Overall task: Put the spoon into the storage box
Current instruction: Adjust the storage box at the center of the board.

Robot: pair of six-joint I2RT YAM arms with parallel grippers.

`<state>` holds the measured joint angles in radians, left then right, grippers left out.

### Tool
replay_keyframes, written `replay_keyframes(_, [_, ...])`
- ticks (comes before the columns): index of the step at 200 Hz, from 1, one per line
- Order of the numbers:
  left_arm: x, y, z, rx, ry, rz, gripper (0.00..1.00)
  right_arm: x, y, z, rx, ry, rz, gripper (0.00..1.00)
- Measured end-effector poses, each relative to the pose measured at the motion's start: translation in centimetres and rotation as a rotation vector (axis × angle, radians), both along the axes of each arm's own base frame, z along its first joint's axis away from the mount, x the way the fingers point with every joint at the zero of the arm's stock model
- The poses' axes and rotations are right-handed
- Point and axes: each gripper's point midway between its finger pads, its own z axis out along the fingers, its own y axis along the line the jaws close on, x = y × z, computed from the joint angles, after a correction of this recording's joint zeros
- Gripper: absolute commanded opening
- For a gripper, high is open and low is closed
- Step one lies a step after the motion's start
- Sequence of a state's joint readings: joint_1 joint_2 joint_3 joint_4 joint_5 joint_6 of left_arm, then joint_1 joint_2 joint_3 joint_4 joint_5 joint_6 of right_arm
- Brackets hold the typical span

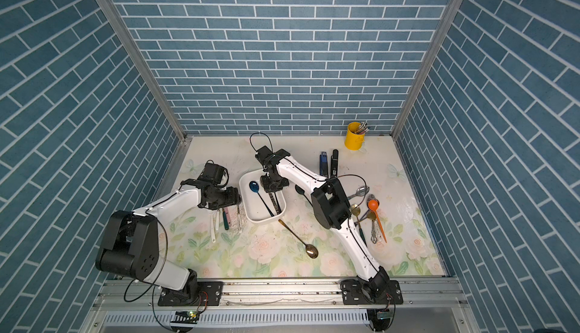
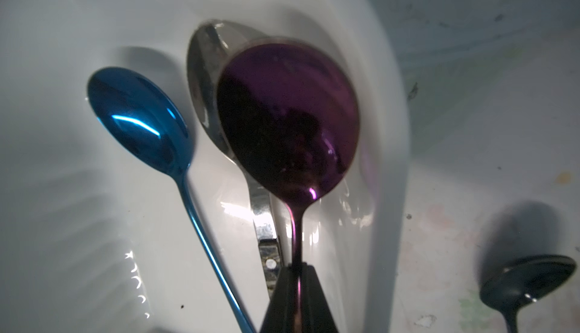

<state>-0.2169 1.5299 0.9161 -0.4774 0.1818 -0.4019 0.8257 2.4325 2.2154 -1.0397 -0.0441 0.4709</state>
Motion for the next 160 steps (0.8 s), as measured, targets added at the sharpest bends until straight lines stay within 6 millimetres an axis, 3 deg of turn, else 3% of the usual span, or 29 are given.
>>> replay_keyframes(53, [-0.1,-0.8,-0.3,0.005,0.013,-0.025,0.70,-0.5,0.1,-2.0,-0.011,0.045,0.011,0.11])
replay_keyframes(91, [-0.3,-1.0,-0.4,0.010,0.018,-0.034,0.70,-0.9,0.4,-2.1,-0.001,0.061,0.032,0.20])
replay_keyframes(130, [0.1,-2.2,0.0,0.015,0.013,-0.074,0.71,0.3,0.9,0.6,0.023,-0.002,0.065,0.33])
replay_keyframes(160, [0.9,-3.2,0.2,0.018,0.006,-0.103,0.70,1.1,0.0,4.5,0.058,-0.060,0.069,0.35])
